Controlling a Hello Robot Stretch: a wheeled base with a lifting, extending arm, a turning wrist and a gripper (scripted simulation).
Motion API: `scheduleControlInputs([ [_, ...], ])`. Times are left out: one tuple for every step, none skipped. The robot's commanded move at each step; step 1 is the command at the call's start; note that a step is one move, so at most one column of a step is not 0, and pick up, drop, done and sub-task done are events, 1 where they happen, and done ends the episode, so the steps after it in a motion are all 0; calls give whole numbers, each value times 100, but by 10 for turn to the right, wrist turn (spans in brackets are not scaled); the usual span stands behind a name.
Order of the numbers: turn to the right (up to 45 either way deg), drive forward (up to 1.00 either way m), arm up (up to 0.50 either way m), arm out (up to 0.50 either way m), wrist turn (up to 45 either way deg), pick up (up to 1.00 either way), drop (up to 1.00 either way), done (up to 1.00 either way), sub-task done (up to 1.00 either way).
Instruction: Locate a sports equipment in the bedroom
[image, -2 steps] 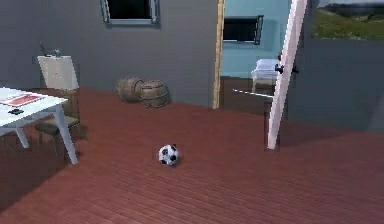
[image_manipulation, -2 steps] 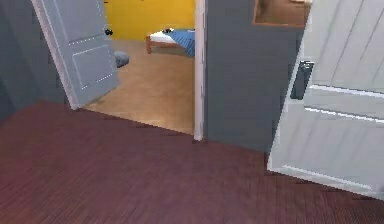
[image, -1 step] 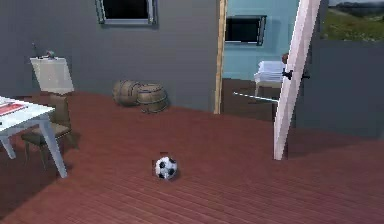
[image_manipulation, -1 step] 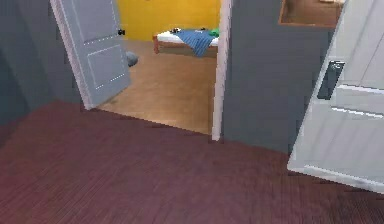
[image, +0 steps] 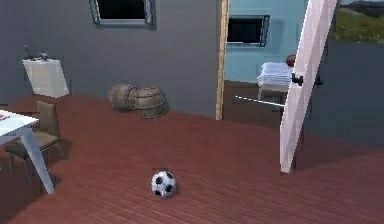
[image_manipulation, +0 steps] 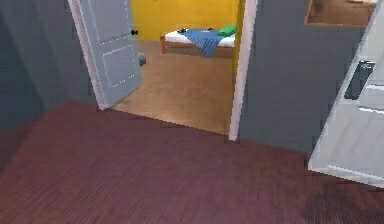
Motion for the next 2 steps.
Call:
scheduleControlInputs([
  [150, 0, 0, 0, 0, 0, 0, 0, 0],
  [0, 100, 0, 0, 0, 0, 0, 0, 0],
])
